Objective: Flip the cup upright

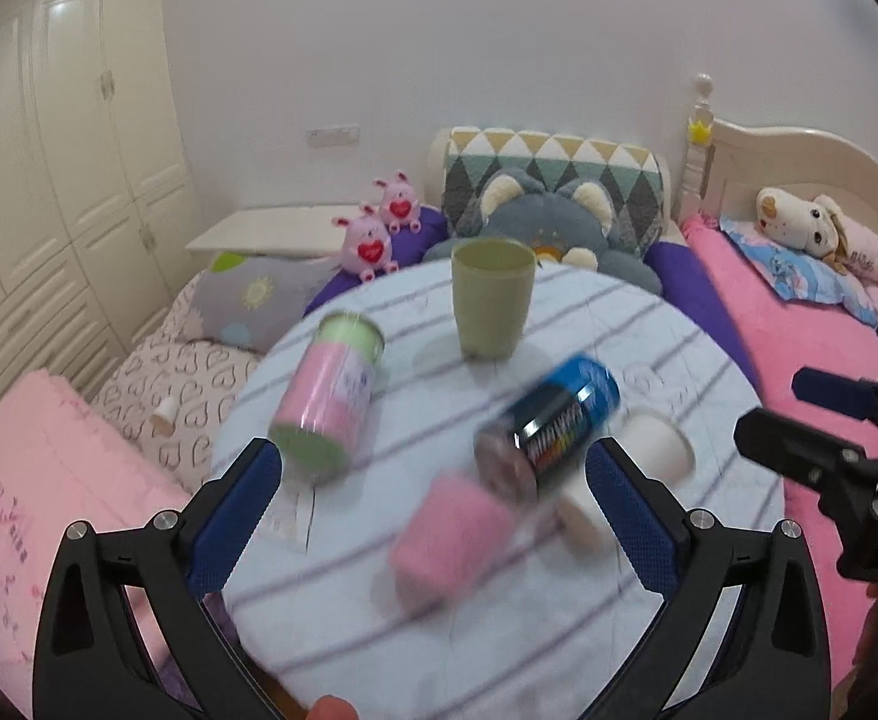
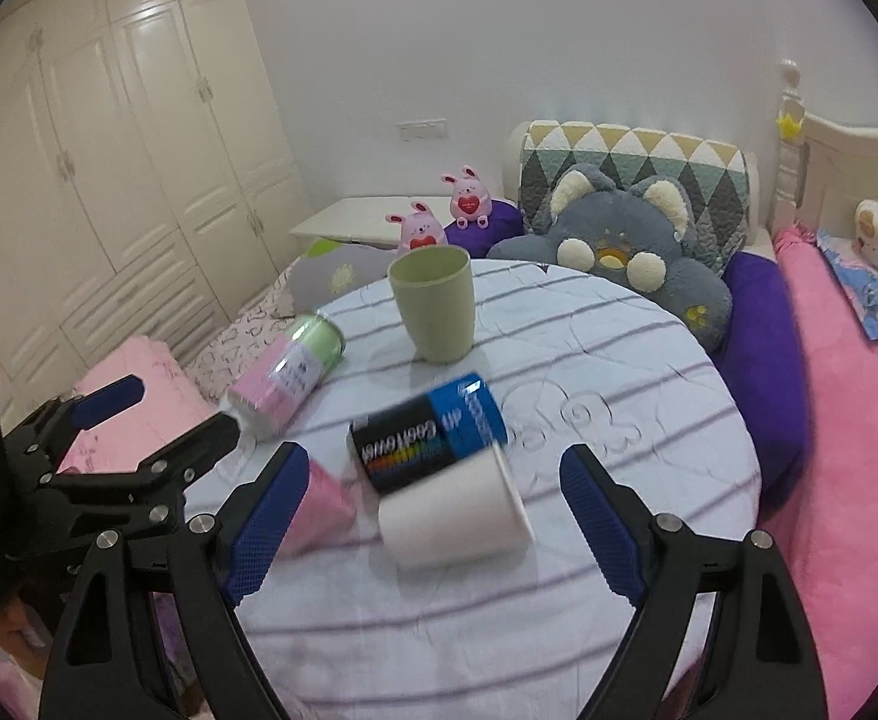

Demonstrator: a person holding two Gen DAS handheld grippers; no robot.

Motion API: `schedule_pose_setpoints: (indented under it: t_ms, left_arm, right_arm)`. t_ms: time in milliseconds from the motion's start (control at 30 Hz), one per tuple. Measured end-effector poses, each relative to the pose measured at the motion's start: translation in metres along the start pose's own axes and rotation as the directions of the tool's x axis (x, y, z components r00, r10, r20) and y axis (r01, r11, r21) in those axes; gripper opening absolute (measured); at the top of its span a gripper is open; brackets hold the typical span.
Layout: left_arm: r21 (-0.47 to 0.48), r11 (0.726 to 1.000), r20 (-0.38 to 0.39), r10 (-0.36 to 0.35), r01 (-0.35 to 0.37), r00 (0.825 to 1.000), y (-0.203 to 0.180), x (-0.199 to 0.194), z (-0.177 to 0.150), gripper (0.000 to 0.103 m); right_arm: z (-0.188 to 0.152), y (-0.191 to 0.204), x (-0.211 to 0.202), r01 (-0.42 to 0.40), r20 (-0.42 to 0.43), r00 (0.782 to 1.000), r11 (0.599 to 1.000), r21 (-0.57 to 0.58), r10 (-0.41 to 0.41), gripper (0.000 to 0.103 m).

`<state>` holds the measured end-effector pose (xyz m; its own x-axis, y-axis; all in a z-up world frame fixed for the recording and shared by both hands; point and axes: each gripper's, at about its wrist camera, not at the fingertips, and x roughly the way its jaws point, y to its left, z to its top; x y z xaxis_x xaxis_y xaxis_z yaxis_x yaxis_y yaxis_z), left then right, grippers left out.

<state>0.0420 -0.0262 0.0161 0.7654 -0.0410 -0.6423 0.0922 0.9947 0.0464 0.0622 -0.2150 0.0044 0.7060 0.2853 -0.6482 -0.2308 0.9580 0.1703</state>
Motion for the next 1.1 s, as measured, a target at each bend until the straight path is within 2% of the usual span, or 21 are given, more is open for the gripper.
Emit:
schedule_pose_setpoints:
  t_ms: [133, 233, 333, 433, 500, 667, 900, 1100]
  left_arm:
    - [0.036, 0.999, 0.002, 0.031, -0.031, 1.0, -0.007, -0.017, -0.018, 0.103]
    - [0.034, 0.998, 0.04, 0.054, -0.056, 0.998, -0.008, -0.033, -0.03, 0.103]
    - [0.026, 0.998, 0.066, 0.058, -0.06, 0.996, -0.01, -0.047, -0.041, 0.103]
    - [0.043, 0.998, 0.064, 0.046, -0.049, 0.997, -0.012, -0.053, -0.049, 0.103]
    - [0.041, 0.998, 0.066, 0.044, -0.046, 0.997, -0.013, -0.057, -0.053, 0.103]
    - [0.031, 0.999, 0.075, 0.036, -0.038, 0.997, -0.014, -0.062, -0.06, 0.103]
    - [0.036, 0.997, 0.111, 0.059, -0.063, 0.992, -0.016, -0.069, -0.06, 0.103]
    - [0.03, 0.998, 0.119, 0.043, -0.047, 0.992, -0.015, -0.07, -0.058, 0.103]
  right_arm:
    - [-0.021, 0.008, -0.016, 0.024, 0.007, 1.0, 0.999, -0.022, -0.024, 0.087]
    - [-0.031, 0.011, -0.027, 0.028, 0.03, 0.999, 0.999, -0.025, -0.027, 0.087]
    - [-0.04, 0.016, -0.039, 0.045, 0.065, 0.997, 0.998, -0.041, -0.042, 0.087]
    - [-0.048, 0.022, -0.047, 0.1, 0.096, 0.991, 0.993, -0.069, -0.093, 0.087]
    - [-0.052, 0.025, -0.05, 0.103, 0.1, 0.99, 0.992, -0.074, -0.096, 0.087]
    - [-0.058, 0.03, -0.051, 0.102, 0.1, 0.991, 0.991, -0.082, -0.094, 0.087]
    - [-0.061, 0.031, -0.057, 0.115, 0.119, 0.987, 0.991, -0.074, -0.105, 0.087]
    - [-0.059, 0.031, -0.062, 0.127, 0.143, 0.983, 0.989, -0.074, -0.115, 0.087]
